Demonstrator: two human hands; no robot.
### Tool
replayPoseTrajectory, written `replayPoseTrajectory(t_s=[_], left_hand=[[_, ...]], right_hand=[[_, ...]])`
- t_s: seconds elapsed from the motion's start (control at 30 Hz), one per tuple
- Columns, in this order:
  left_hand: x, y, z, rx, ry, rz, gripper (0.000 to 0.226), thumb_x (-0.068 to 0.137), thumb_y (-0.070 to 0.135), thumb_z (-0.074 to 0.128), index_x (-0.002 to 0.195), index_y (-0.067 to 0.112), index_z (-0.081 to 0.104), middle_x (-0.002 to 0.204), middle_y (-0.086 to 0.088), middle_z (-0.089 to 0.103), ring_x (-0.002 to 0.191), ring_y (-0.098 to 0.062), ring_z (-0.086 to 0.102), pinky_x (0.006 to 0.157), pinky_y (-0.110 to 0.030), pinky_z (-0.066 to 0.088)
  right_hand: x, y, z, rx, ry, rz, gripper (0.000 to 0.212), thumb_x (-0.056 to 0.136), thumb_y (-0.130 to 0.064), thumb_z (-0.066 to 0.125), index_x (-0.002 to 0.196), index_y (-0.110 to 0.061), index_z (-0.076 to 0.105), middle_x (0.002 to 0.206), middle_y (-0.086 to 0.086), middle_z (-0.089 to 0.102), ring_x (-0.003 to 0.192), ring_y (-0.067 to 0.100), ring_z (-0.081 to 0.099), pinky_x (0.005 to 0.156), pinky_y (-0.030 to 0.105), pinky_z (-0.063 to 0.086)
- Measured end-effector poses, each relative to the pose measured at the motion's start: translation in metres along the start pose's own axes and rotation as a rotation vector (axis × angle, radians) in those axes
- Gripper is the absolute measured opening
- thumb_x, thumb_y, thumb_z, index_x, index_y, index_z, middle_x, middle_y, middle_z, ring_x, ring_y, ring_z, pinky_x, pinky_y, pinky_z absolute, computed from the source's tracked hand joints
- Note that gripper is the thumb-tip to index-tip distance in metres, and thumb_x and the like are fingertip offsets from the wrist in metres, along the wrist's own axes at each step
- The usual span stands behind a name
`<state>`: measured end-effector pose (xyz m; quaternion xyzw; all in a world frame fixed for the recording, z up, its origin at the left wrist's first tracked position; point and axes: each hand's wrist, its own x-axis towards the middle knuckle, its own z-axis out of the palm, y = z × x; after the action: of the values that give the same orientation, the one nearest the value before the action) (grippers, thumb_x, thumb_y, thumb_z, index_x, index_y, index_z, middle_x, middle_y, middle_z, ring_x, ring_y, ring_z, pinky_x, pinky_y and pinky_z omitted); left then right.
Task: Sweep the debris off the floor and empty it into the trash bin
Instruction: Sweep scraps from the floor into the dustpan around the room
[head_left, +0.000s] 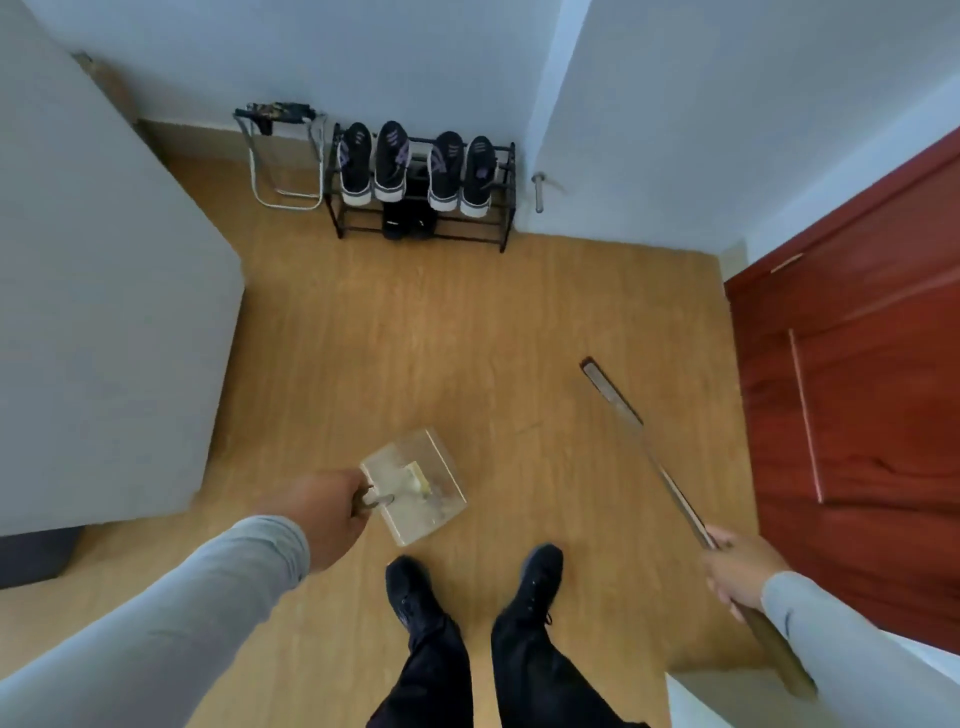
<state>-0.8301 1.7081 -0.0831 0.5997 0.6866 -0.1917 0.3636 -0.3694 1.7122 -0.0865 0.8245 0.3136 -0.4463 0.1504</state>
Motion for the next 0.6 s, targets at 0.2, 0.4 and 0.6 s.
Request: replayPoseTrajectory(t_s=[0.2,0.4,0.6], left_hand=[[0.021,0.070,0.028,0.260,-0.077,0.146,0.013,0.097,0.040,0.044,0.099,0.035,0.055,0.081,0.011,0.063,0.071,-0.011,0.061,0.063,-0.026,0.051],[0.025,0.089,0.046,0.256,-0.071,0.154,0.010,0.096,0.036,0.047,0.099,0.032,0.055,0.080,0.010,0.063,0.069,-0.013,0.063,0.069,-0.032,0.057],[0.028,0.095,0.020,0.243,-0.030,0.156,0.016,0.096,0.026,0.057,0.111,0.022,0.062,0.091,0.005,0.065,0.075,-0.016,0.058,0.064,-0.025,0.042]], right_hand=[[0.038,0.053,0.031,-0.007,-0.185,0.202,0.044,0.083,-0.007,0.047,0.119,0.006,0.068,0.054,0.010,0.065,0.069,0.033,0.072,0.075,0.033,0.057],[-0.004,0.082,0.128,0.177,-0.281,0.212,0.062,0.088,-0.008,0.048,0.149,-0.015,0.040,0.113,0.005,0.064,0.074,0.018,0.062,0.062,0.026,0.055],[-0.058,0.100,0.136,0.390,-0.616,0.206,0.028,0.087,-0.029,0.052,0.114,-0.025,0.052,0.092,0.009,0.059,0.072,0.020,0.059,0.067,0.028,0.051]])
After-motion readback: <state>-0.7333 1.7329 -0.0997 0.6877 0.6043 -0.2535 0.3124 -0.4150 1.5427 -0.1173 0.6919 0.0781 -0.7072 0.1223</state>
